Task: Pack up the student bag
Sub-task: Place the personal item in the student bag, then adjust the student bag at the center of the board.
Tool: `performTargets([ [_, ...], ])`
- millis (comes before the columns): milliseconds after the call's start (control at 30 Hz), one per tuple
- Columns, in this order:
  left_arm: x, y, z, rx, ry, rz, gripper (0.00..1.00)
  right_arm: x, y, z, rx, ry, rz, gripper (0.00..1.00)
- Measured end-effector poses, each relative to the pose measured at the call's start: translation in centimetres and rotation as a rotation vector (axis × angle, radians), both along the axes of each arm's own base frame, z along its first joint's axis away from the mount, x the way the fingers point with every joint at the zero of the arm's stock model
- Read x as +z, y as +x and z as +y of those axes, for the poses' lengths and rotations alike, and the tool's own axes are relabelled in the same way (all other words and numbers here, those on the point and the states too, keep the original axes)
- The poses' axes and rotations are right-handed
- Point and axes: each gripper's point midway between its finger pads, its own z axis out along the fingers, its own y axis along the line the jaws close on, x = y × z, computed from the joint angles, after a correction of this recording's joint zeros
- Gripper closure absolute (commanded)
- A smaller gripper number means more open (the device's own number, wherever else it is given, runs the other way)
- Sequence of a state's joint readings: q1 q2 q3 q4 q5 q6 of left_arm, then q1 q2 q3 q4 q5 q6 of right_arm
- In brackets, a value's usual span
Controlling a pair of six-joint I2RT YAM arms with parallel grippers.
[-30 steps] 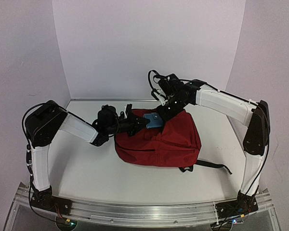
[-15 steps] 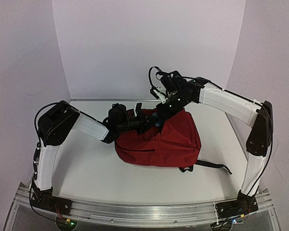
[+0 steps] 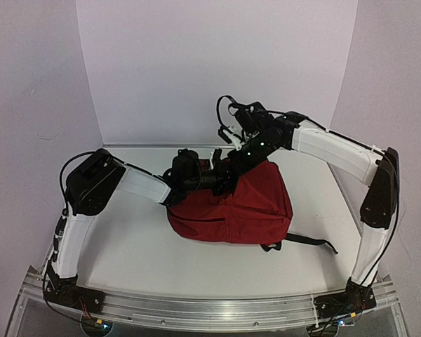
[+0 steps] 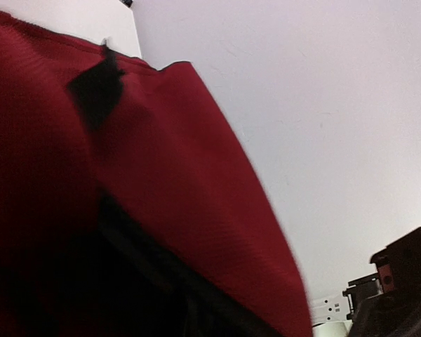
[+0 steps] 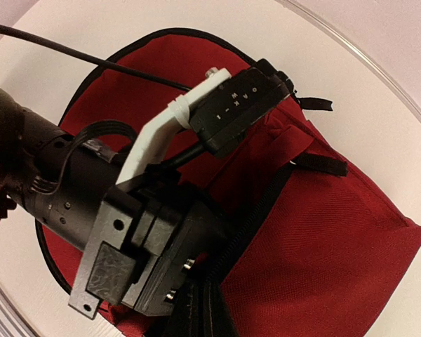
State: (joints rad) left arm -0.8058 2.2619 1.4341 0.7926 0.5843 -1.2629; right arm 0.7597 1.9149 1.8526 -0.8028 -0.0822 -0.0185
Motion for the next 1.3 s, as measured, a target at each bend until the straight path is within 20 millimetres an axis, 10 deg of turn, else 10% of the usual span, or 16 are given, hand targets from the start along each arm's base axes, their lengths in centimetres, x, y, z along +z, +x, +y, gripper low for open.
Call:
performTargets([
  [367, -2.1, -0.4, 1.6, 0.046, 0.132, 0.023, 0.51, -0.2, -0.9, -0.5, 0.013, 0.025, 0.014, 1.0],
  [700, 1.5, -1.4, 5.0, 0.122, 0.23, -0.055, 0.55, 0.3, -1.6, -1.7, 0.019, 0.074, 0.035, 1.0],
  [1000, -1.4, -1.1, 7.3, 0.18, 0.415, -0.07, 0.71, 0.0, -2.6, -2.1, 0.036, 0.099, 0.055, 1.0],
  [1300, -1.5, -1.6, 6.9, 0.171, 0.441, -0.097, 0.53, -0.2, -2.9, -1.7, 0.057, 0.125, 0.073, 1.0],
])
